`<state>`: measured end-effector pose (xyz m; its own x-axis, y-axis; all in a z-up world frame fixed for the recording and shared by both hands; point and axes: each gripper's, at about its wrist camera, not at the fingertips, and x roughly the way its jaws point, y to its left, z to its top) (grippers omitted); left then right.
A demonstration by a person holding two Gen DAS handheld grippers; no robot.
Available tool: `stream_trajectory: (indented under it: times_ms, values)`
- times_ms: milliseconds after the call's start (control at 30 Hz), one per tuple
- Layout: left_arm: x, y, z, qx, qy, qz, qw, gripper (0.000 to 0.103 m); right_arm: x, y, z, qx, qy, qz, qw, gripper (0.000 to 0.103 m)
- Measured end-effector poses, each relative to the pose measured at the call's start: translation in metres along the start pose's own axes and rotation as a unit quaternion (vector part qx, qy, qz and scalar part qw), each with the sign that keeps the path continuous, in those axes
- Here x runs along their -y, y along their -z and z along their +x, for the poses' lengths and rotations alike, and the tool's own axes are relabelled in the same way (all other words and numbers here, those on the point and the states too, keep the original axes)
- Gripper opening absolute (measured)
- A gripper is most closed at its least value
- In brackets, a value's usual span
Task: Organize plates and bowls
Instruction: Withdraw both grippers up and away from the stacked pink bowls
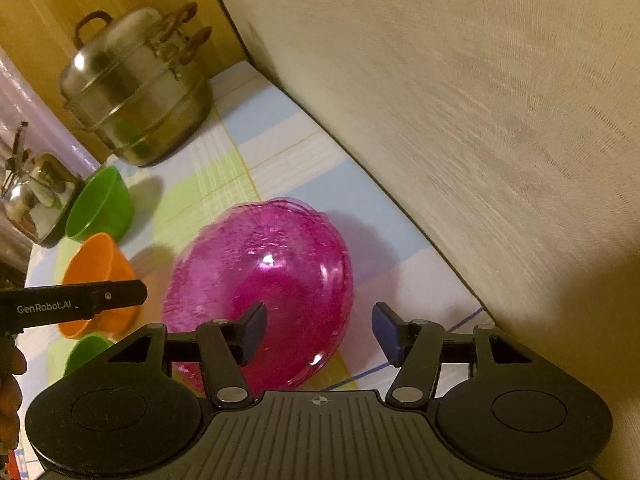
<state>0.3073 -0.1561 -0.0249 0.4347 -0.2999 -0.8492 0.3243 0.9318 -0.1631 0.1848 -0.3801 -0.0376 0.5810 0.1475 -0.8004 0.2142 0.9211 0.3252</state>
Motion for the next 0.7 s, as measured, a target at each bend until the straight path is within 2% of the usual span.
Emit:
stream_trajectory:
  times_ms: [200,433,700]
  values:
    - [-0.003,0.006,-0.036,0.032,0.011,-0.007,0.9994,0.067,-0.018,0.003,-0.026,0.016,-0.003,-0.005,1.0,0.065]
    - [-0.01,0.02,-0.075,0.072,0.019,-0.015,0.9971,0.083,-0.041,0.01,-0.051,0.03,-0.006,-0.024,0.999,0.067]
    - [-0.021,0.054,-0.11,0.106,0.022,-0.025,0.9939,0.089,-0.063,0.031,-0.066,0.034,-0.011,-0.04,0.999,0.068]
